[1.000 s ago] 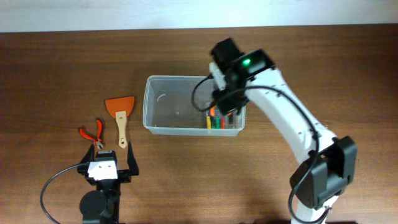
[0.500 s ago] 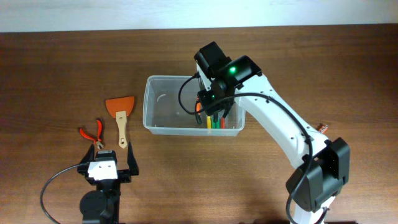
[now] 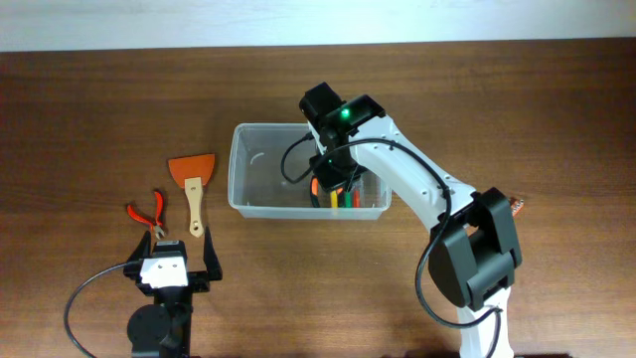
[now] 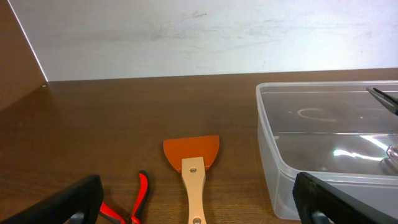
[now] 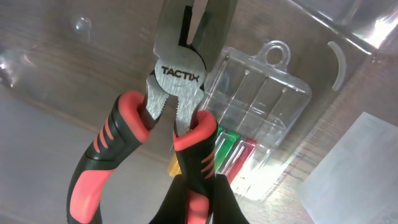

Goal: Pack container
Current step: 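Carry the pliers into the container and open the right gripper, then move the right gripper right over the orange bit strip, then lower the right gripper and grasp the orange bit strip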

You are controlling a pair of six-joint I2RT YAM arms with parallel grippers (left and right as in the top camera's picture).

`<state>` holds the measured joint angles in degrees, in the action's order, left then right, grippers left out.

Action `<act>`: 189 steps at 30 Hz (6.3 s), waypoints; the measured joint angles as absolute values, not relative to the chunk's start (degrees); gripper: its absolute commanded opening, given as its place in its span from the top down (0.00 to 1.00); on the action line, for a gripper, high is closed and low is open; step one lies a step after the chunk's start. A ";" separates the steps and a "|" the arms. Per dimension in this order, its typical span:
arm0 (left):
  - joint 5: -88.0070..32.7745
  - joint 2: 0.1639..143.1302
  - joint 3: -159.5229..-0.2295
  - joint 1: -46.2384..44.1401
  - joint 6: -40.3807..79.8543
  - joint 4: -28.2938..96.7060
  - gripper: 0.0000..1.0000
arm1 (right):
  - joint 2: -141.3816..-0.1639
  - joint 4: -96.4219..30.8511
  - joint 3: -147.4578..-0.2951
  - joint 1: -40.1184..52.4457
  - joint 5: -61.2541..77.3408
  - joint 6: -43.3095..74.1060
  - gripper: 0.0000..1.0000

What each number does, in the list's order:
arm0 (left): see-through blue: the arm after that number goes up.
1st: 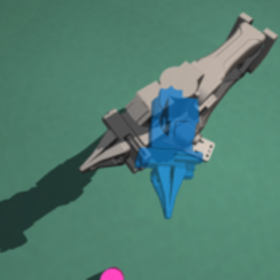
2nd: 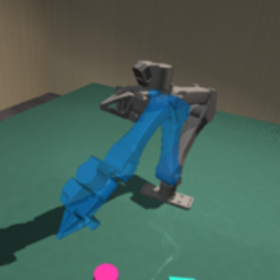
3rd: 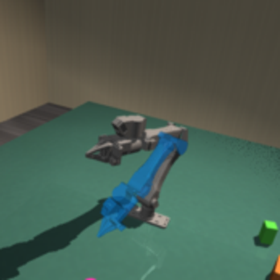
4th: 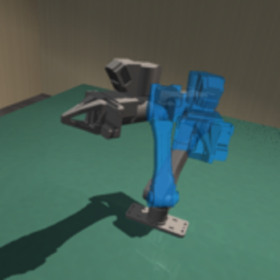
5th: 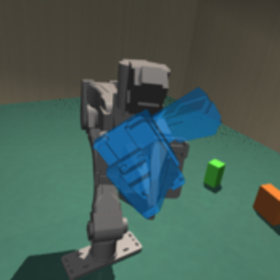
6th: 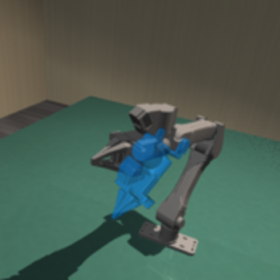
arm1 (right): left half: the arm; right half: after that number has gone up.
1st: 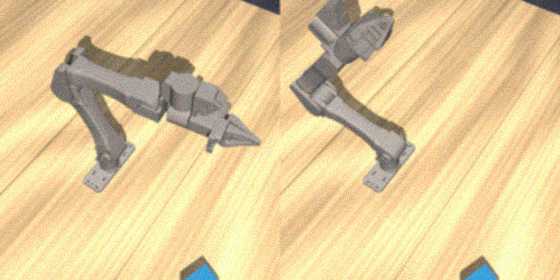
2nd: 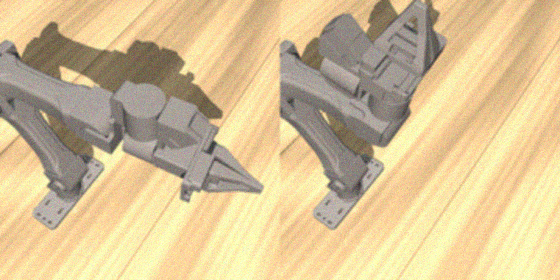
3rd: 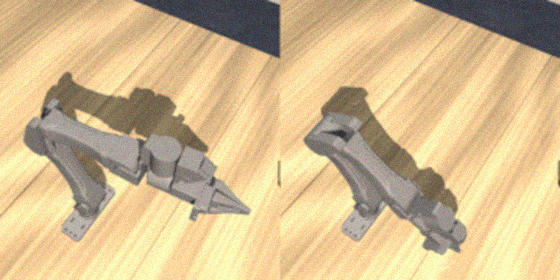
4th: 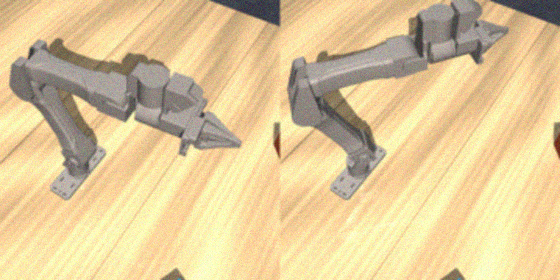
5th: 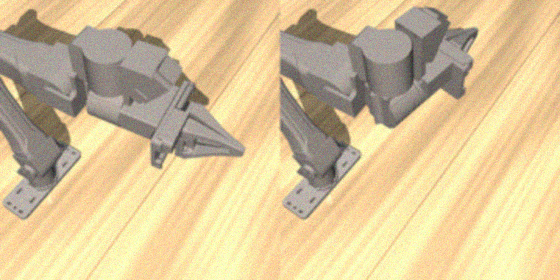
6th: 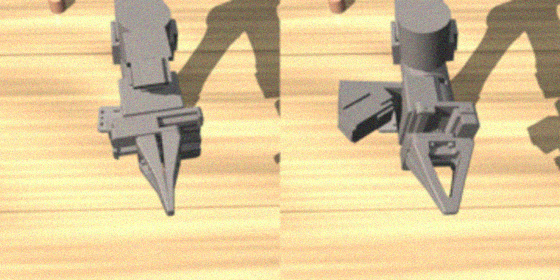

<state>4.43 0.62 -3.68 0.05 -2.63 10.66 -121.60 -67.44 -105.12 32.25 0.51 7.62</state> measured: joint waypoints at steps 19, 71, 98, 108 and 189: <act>4.43 0.62 -3.68 0.05 -2.63 10.66 0.01 | -123.07 -64.77 -105.12 32.25 0.97 7.73 0.59; 4.43 0.62 -3.68 0.05 -2.63 10.66 0.01 | -122.87 -82.39 -101.43 -16.80 -5.39 36.42 0.30; 4.43 0.62 -3.68 0.05 -2.63 10.66 0.01 | -120.90 -65.73 -82.91 -18.39 -8.38 37.58 0.96; 4.43 0.62 -3.68 0.05 -2.63 10.66 0.01 | -120.90 -66.35 -82.70 -18.46 -8.08 37.63 0.73; 4.43 0.62 -3.68 0.05 -2.63 10.66 0.01 | -117.30 -54.19 -78.30 -18.74 0.75 15.09 0.88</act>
<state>4.43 0.62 -3.68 0.05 -2.63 10.66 -117.30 -54.19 -78.30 -18.74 0.75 15.09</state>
